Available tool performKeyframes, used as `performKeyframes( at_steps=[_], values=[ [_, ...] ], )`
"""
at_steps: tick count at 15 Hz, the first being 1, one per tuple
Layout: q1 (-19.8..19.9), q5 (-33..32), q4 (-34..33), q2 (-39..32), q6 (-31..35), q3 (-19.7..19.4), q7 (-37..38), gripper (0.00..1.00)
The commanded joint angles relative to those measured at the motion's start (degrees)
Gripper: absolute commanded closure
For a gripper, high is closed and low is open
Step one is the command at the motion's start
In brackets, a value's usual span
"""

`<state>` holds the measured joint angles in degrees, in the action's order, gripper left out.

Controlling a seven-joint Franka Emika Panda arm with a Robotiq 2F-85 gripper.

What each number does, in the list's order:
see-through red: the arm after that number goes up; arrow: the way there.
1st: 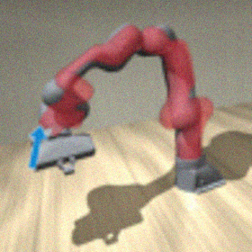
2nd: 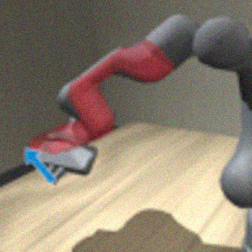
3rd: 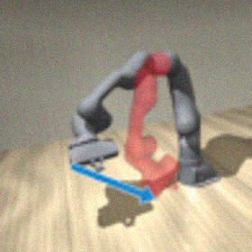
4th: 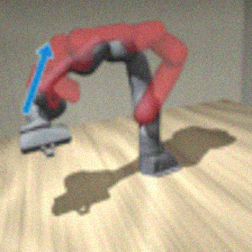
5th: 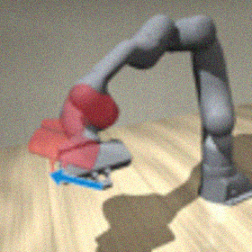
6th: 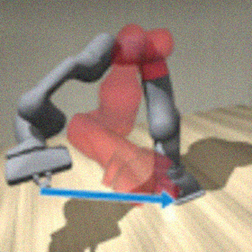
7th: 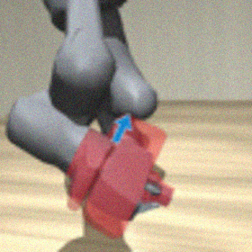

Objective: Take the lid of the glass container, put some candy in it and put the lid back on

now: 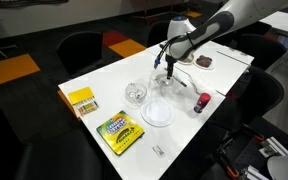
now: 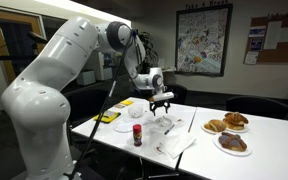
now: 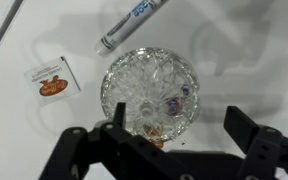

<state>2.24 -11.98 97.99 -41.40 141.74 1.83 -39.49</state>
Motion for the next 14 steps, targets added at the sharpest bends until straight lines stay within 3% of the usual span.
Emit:
performKeyframes(
  at_steps=[1,10,11,12,14],
  values=[
    [1.03,-0.83,-0.97,-1.92,1.37,0.36,0.74,0.0],
    [1.36,-1.15,-5.51,-6.38,1.66,0.12,0.85,0.0],
    [1.29,-1.2,-5.98,-6.68,1.61,0.06,0.97,0.25],
    [1.33,-1.19,-6.52,-7.03,1.57,0.11,0.83,0.26],
    [1.39,-1.07,-7.29,-7.61,1.59,0.25,0.77,0.41]
  ],
)
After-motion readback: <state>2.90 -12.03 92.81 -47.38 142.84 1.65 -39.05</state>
